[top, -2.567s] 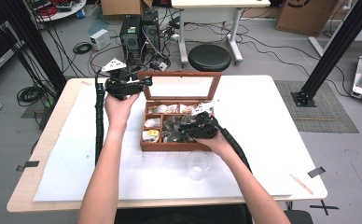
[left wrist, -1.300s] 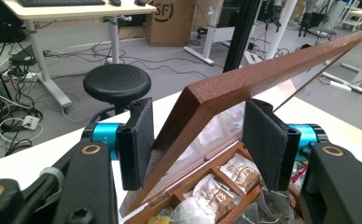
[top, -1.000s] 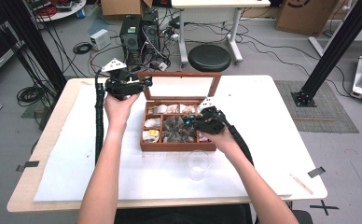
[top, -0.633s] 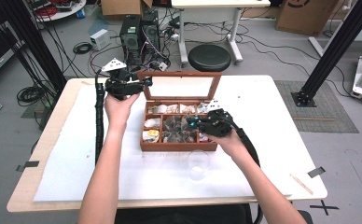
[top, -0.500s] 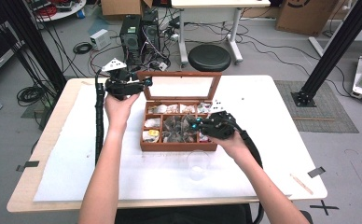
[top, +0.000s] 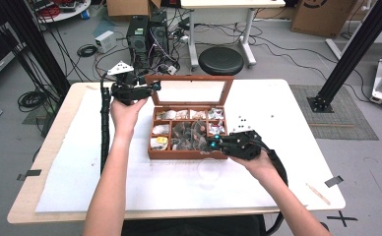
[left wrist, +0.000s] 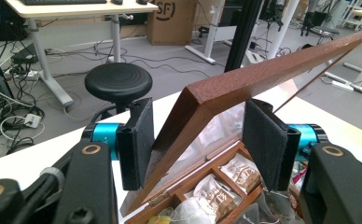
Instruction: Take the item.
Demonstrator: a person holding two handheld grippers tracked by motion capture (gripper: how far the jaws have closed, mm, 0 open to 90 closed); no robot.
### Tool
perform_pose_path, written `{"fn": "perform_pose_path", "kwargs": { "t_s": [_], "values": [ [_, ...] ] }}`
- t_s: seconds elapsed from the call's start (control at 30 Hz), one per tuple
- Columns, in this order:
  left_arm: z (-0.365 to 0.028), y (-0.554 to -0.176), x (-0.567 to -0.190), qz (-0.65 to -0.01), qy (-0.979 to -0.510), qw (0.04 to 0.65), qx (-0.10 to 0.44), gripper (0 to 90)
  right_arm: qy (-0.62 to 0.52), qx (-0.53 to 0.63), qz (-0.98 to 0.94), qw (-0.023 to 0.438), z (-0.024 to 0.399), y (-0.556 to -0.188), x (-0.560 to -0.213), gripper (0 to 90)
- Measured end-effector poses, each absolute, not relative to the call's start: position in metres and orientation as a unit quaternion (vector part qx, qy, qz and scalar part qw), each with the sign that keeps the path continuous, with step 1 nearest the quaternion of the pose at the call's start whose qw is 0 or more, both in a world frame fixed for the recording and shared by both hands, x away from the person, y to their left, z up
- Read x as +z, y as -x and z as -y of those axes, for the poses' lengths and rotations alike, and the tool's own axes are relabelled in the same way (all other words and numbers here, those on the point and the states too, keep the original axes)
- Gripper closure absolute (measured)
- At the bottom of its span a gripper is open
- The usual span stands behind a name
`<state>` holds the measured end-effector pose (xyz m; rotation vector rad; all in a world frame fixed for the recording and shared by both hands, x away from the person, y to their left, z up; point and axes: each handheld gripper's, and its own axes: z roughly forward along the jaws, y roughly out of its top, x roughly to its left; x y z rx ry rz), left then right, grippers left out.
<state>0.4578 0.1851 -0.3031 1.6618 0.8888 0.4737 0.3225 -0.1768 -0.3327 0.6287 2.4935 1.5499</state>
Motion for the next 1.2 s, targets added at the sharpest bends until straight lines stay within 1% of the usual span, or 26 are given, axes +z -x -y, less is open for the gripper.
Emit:
{"fn": "perform_pose_path", "kwargs": {
  "t_s": [0.47,1.2],
  "values": [
    [-0.185,-0.458,-0.303,-0.378,-0.706,0.564,0.201,44.2,-0.198,0.521,-0.828,0.062,0.192,-0.302,-0.341,90.0],
    [-0.185,-0.459,-0.304,-0.378,-0.706,0.564,0.200,44.2,-0.187,0.506,-0.841,0.046,0.186,-0.294,-0.362,90.0]
  ]
}}
